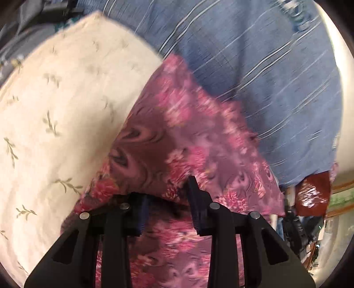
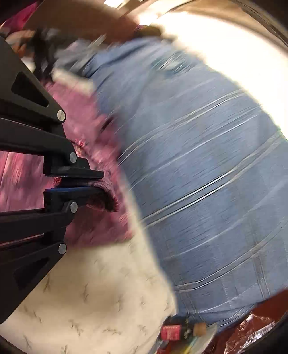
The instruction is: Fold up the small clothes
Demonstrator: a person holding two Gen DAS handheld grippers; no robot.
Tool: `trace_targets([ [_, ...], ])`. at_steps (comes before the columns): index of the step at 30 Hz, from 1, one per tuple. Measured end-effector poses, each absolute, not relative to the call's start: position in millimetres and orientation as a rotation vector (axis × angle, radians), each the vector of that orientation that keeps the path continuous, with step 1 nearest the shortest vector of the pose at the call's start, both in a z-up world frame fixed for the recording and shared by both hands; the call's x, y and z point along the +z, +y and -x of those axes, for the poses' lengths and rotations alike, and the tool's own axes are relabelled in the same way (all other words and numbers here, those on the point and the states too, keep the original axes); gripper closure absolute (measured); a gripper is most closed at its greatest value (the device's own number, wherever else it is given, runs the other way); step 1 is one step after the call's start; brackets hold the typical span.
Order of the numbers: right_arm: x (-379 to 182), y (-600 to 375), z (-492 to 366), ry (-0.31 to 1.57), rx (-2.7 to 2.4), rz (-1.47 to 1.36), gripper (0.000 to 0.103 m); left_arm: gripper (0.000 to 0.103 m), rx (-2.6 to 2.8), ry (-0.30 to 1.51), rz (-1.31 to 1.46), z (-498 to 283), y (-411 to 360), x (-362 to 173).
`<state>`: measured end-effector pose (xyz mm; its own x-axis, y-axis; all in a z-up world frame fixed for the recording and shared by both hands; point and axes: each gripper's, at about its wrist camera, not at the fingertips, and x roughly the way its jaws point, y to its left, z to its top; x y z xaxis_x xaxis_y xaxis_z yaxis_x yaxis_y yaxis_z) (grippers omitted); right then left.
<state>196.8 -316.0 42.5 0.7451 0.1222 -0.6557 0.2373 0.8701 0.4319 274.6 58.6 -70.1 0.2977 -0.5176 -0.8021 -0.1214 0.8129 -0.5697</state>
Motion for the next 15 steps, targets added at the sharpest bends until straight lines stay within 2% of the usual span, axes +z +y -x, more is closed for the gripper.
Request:
trace_targets([
  [2, 14, -317, -203, 0.925, -0.156, -0.455, 0.098, 0.075, -0.287, 1.255, 0.580, -268, 60, -63],
  [3, 15, -319, -195, 0.901, -0.145, -0.467, 0.098, 0.075, -0.307, 1.258, 0.572, -263, 60, -57],
  [4, 24, -321, -178, 0.828, -0.139, -0.502, 0.091, 0.075, -0.332, 1.250, 0.558, -256, 61, -50],
  [5, 32, -323, -163, 0.772, -0.131, -0.539, 0.091, 0.073, -0.353, 1.236, 0.524, -247, 60, -42],
  [7, 38, -321, -141, 0.715, -0.089, -0.583, 0.087, 0.054, -0.352, 1.230, 0.423, -230, 54, -32],
  [8, 30, -315, -138, 0.783, -0.084, -0.560, 0.084, 0.054, -0.339, 1.249, 0.364, -219, 50, -33],
  [10, 10, -306, -142, 0.947, -0.074, -0.503, 0.090, 0.054, -0.332, 1.309, 0.328, -208, 47, -38],
  [11, 15, -302, -132, 0.929, -0.083, -0.494, 0.089, 0.055, -0.328, 1.346, 0.331, -199, 49, -40],
  [12, 21, -300, -124, 0.930, -0.101, -0.506, 0.081, 0.055, -0.347, 1.352, 0.357, -188, 56, -35],
  [15, 44, -291, -91, 0.891, -0.032, -0.554, 0.081, 0.053, -0.393, 1.322, 0.344, -149, 79, -11],
])
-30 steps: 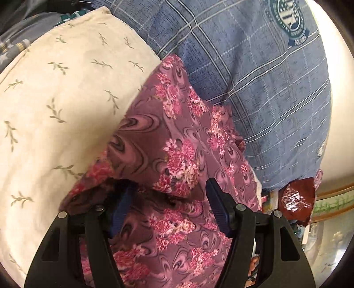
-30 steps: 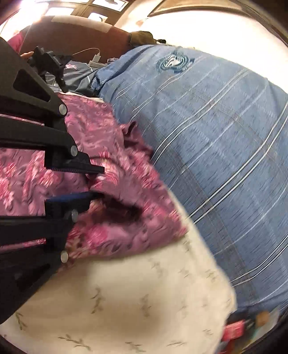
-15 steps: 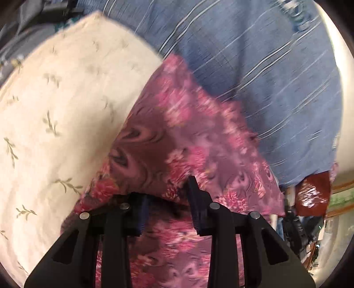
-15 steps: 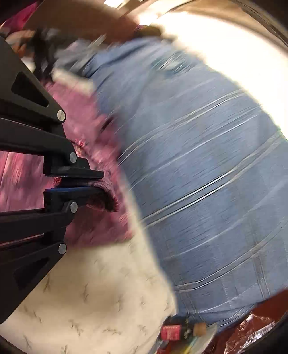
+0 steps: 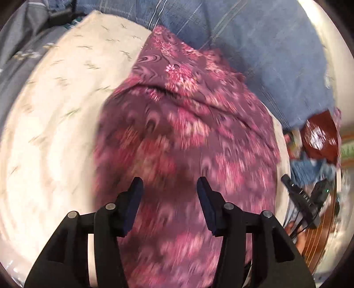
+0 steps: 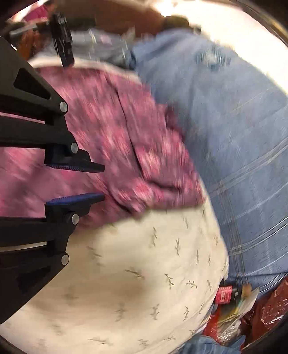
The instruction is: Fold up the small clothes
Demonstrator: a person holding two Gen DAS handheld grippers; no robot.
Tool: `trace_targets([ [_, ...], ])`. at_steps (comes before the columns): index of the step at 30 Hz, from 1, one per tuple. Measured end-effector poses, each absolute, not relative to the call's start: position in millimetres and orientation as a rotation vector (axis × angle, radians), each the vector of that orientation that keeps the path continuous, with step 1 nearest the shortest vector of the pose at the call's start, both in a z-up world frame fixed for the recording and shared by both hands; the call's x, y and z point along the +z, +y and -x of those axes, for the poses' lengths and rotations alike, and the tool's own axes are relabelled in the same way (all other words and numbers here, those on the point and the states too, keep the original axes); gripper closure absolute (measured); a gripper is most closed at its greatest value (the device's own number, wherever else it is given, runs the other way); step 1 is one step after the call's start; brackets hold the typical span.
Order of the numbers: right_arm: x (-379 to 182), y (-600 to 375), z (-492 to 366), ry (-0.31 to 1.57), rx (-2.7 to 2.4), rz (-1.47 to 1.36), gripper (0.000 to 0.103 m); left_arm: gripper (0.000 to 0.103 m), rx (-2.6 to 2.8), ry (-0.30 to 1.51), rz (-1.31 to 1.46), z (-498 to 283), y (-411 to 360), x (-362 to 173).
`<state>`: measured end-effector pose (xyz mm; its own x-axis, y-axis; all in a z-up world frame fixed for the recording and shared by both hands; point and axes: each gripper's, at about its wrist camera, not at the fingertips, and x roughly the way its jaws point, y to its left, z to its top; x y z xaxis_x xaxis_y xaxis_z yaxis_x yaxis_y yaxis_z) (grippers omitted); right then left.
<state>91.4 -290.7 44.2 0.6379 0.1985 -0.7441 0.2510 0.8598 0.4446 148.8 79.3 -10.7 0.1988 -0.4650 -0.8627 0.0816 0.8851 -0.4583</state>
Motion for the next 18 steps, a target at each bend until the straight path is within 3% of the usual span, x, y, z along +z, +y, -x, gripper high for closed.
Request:
trace_targets([
  [3, 62, -277, -45, 0.886, -0.029, -0.426, 0.062, 0.042, -0.403, 1.300, 0.283, -108, 101, 0],
  [4, 63, -273, -31, 0.891, -0.040, -0.387, 0.061, 0.039, -0.396, 1.310, 0.270, -96, 108, -3],
  [9, 48, -293, 52, 0.954, -0.136, -0.318, 0.061, 0.038, -0.423, 1.438, 0.365, -34, 132, -46],
  [18, -24, -309, 123, 1.057, -0.015, -0.678, 0.057, 0.036, -0.511, 1.498, 0.495, 0, 118, -73],
])
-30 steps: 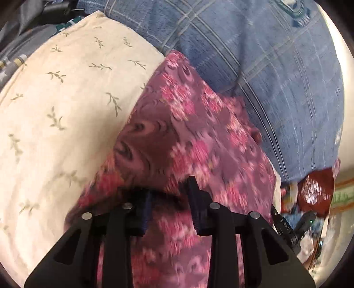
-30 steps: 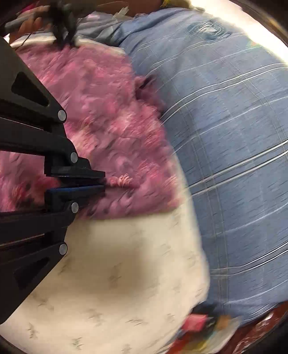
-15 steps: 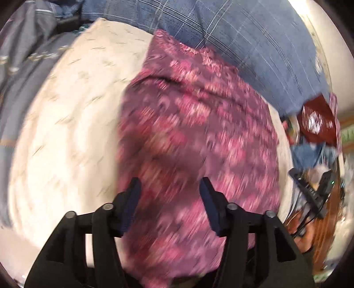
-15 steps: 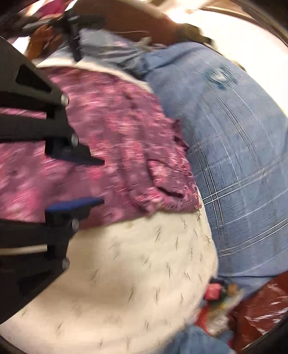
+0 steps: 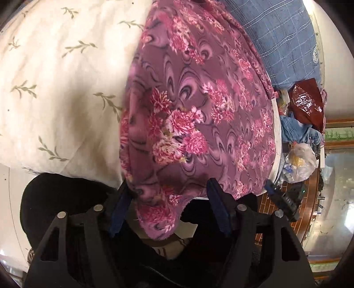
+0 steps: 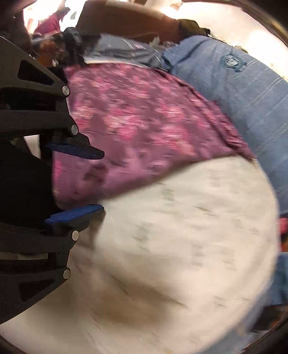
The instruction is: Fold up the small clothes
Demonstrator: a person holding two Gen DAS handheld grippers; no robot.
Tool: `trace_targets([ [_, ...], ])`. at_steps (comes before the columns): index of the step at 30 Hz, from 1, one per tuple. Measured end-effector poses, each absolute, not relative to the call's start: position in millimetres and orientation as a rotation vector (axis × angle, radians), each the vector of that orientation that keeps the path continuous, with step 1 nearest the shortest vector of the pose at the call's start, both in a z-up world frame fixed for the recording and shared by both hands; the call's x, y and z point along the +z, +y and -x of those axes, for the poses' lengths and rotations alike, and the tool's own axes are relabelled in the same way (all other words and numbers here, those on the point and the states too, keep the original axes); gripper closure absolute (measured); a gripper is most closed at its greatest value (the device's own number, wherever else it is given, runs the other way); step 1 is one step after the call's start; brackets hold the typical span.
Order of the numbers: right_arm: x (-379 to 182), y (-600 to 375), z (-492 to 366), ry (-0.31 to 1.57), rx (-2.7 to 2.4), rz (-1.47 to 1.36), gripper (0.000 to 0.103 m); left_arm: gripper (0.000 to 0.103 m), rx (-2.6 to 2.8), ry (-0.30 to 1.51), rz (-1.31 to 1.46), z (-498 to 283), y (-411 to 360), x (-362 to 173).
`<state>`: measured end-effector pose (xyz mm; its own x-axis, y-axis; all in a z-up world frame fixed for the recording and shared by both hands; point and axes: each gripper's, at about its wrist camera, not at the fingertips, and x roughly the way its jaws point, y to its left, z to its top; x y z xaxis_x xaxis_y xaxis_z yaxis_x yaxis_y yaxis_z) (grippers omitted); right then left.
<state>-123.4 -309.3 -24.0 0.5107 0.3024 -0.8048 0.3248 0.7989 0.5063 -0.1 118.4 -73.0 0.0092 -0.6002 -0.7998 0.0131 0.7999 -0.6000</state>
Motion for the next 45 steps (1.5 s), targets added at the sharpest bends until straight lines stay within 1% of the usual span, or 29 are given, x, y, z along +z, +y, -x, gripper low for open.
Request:
trace_targets([
  [1, -24, -307, 126, 1.032, -0.013, -0.664, 0.058, 0.038, -0.505, 1.490, 0.511, 0, 118, -74],
  [2, -22, -303, 128, 1.014, 0.013, -0.640, 0.061, 0.044, -0.490, 1.478, 0.513, 1, 117, -74],
  [3, -20, -300, 129, 1.015, 0.037, -0.626, 0.082, 0.062, -0.472, 1.469, 0.500, 1, 116, -74],
  [4, -17, -295, 128, 1.023, 0.072, -0.595, 0.097, 0.085, -0.464, 1.461, 0.486, 2, 117, -74],
  [5, -13, -289, 126, 1.030, 0.082, -0.550, 0.097, 0.096, -0.458, 1.453, 0.486, 3, 120, -74],
  [6, -8, -285, 123, 1.023, 0.084, -0.515, 0.097, 0.100, -0.460, 1.454, 0.514, 3, 122, -74],
  [7, -2, -282, 122, 1.008, 0.100, -0.497, 0.097, 0.100, -0.461, 1.446, 0.559, 3, 128, -72],
  [9, 26, -286, 123, 0.902, 0.126, -0.520, 0.098, 0.101, -0.461, 1.361, 0.640, 3, 144, -51],
  [11, 51, -297, 123, 0.789, 0.144, -0.582, 0.098, 0.101, -0.461, 1.299, 0.637, 3, 151, -32],
  [13, 62, -308, 123, 0.751, 0.142, -0.615, 0.098, 0.100, -0.452, 1.300, 0.585, 2, 149, -24],
  [16, 54, -312, 122, 0.797, 0.103, -0.601, 0.098, 0.100, -0.450, 1.376, 0.537, 8, 139, -35],
  [19, 22, -312, 131, 0.902, 0.059, -0.623, 0.097, 0.100, -0.431, 1.456, 0.460, 16, 130, -52],
  [22, -2, -306, 139, 1.001, 0.022, -0.600, 0.097, 0.099, -0.435, 1.453, 0.495, 13, 140, -55],
  [23, -5, -303, 141, 1.020, 0.005, -0.579, 0.095, 0.096, -0.441, 1.451, 0.494, 13, 140, -54],
  [24, -4, -303, 142, 1.015, 0.004, -0.577, 0.092, 0.084, -0.450, 1.453, 0.486, 14, 141, -54],
  [25, -1, -305, 144, 0.996, 0.008, -0.588, 0.091, 0.062, -0.461, 1.456, 0.479, 14, 140, -55],
  [26, 5, -309, 147, 0.959, 0.019, -0.617, 0.089, 0.052, -0.465, 1.463, 0.473, 14, 139, -57],
  [27, 7, -311, 147, 0.941, 0.023, -0.634, 0.080, 0.043, -0.470, 1.468, 0.467, 14, 137, -59],
  [28, 9, -313, 146, 0.927, 0.013, -0.642, 0.066, 0.043, -0.478, 1.475, 0.464, 13, 134, -61],
  [29, 10, -313, 142, 0.926, -0.008, -0.636, 0.062, 0.043, -0.487, 1.481, 0.462, 13, 134, -64],
  [30, 9, -314, 140, 0.932, -0.021, -0.626, 0.061, 0.043, -0.491, 1.491, 0.456, 12, 129, -65],
  [32, 0, -309, 133, 0.961, -0.016, -0.613, 0.061, 0.043, -0.477, 1.515, 0.443, 11, 125, -72],
  [33, -4, -305, 129, 0.981, -0.011, -0.604, 0.062, 0.045, -0.470, 1.522, 0.439, 11, 125, -75],
  [34, -10, -297, 126, 1.020, -0.005, -0.569, 0.074, 0.069, -0.465, 1.522, 0.428, 12, 125, -75],
  [35, -14, -290, 123, 1.048, -0.002, -0.527, 0.087, 0.088, -0.481, 1.521, 0.429, 12, 125, -75],
  [36, -17, -281, 122, 1.069, 0.011, -0.474, 0.096, 0.100, -0.489, 1.526, 0.441, 12, 126, -75],
  [39, -3, -265, 125, 1.025, 0.103, -0.451, 0.096, 0.100, -0.510, 1.499, 0.475, 11, 130, -65],
  [45, 52, -273, 114, 0.842, 0.235, -0.582, 0.096, 0.100, -0.597, 1.359, 0.600, -5, 135, -23],
])
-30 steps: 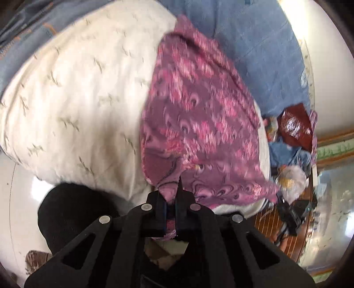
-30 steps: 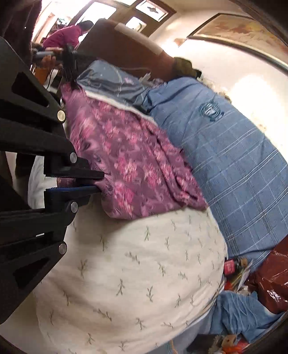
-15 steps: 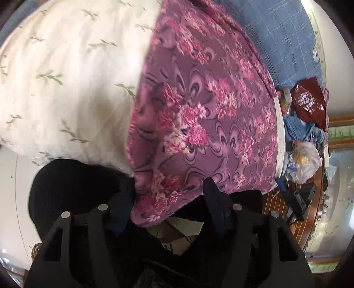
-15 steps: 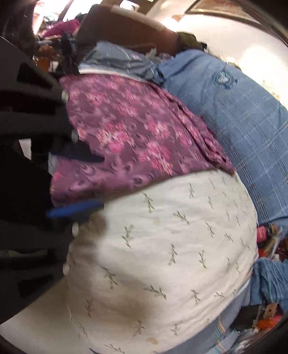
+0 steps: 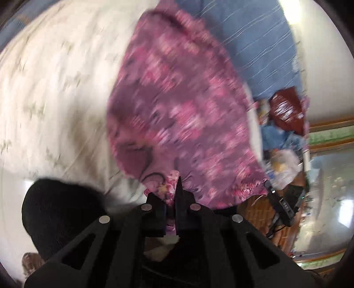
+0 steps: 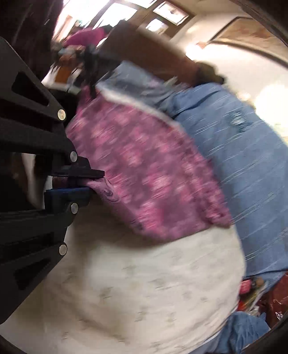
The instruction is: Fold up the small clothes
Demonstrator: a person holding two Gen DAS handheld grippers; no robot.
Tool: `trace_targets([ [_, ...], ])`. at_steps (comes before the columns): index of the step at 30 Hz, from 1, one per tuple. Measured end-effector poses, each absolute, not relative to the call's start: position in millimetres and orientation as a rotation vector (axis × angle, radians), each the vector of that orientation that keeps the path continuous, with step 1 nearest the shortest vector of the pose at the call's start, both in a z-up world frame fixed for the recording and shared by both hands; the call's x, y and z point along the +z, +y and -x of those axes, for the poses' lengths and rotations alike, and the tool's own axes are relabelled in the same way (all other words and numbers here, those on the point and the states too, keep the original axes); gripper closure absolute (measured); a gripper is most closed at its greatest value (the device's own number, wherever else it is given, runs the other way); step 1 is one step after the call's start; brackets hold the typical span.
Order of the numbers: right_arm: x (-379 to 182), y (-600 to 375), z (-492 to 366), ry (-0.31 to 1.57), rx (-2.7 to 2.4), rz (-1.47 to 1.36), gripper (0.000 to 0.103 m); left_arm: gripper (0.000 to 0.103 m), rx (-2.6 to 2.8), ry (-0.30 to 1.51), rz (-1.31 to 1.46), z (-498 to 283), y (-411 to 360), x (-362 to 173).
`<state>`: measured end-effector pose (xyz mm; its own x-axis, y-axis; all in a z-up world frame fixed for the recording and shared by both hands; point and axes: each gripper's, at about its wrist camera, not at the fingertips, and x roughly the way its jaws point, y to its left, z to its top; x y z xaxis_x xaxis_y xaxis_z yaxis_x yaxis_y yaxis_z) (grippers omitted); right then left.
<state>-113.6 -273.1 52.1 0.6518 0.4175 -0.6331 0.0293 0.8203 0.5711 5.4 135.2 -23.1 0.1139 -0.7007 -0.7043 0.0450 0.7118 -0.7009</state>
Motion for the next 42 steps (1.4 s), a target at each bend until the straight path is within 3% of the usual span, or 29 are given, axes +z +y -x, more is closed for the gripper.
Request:
trace_targets([
  [13, 98, -324, -29, 0.638, 0.252, -0.766, 0.096, 0.100, -0.509, 1.158, 0.756, -140, 143, 29],
  [23, 48, -356, -161, 0.684, 0.143, -0.882, 0.096, 0.100, -0.452, 1.171, 0.802, -295, 105, 5],
  [29, 14, -377, -199, 0.753, 0.005, -0.947, 0.091, 0.098, -0.435, 1.270, 0.939, -342, 113, -24],
  [30, 14, -377, -197, 0.746, 0.014, -0.950, 0.090, 0.093, -0.462, 1.259, 0.929, -342, 115, -21],
  [32, 22, -375, -188, 0.721, 0.027, -0.915, 0.087, 0.073, -0.469, 1.209, 0.881, -337, 125, -11],
  [33, 25, -375, -185, 0.708, 0.026, -0.906, 0.082, 0.053, -0.449, 1.180, 0.870, -334, 132, -6],
  [34, 28, -376, -182, 0.692, 0.025, -0.903, 0.074, 0.043, -0.431, 1.151, 0.865, -331, 139, -1],
  [37, 39, -381, -173, 0.649, 0.058, -0.918, 0.067, 0.043, -0.461, 1.118, 0.875, -327, 152, 9],
  [42, 44, -367, -178, 0.764, 0.143, -0.826, 0.064, 0.040, -0.561, 1.195, 0.548, -314, 124, 18],
])
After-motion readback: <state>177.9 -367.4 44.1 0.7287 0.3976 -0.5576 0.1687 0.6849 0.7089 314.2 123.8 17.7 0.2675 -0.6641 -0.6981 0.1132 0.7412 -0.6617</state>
